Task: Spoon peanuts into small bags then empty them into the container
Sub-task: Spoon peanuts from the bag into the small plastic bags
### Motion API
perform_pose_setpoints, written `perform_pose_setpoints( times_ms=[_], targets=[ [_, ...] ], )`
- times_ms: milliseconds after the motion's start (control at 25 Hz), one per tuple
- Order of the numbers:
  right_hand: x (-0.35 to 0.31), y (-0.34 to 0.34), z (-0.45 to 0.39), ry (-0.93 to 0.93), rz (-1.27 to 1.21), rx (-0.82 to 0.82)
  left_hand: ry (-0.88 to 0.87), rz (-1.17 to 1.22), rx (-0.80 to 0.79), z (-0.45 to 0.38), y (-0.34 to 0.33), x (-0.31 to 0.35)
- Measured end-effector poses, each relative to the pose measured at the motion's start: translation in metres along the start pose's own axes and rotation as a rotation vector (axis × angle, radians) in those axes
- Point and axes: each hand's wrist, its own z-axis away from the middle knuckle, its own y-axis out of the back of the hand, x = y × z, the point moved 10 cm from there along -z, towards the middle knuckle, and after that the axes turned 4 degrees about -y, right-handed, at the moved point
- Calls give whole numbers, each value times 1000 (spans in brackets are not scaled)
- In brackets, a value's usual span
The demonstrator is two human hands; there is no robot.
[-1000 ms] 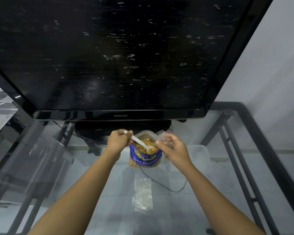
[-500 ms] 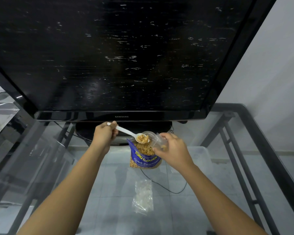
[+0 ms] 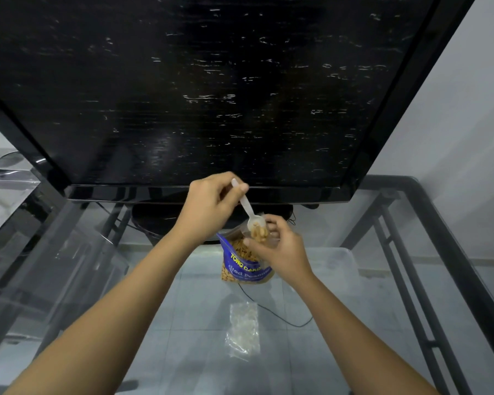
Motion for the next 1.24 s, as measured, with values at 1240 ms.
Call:
perform_pose_setpoints(
  times_ms=[1240],
  targets=[
    [121, 126, 83, -333, -530, 57, 632, 667, -227, 157, -226, 8]
  ],
)
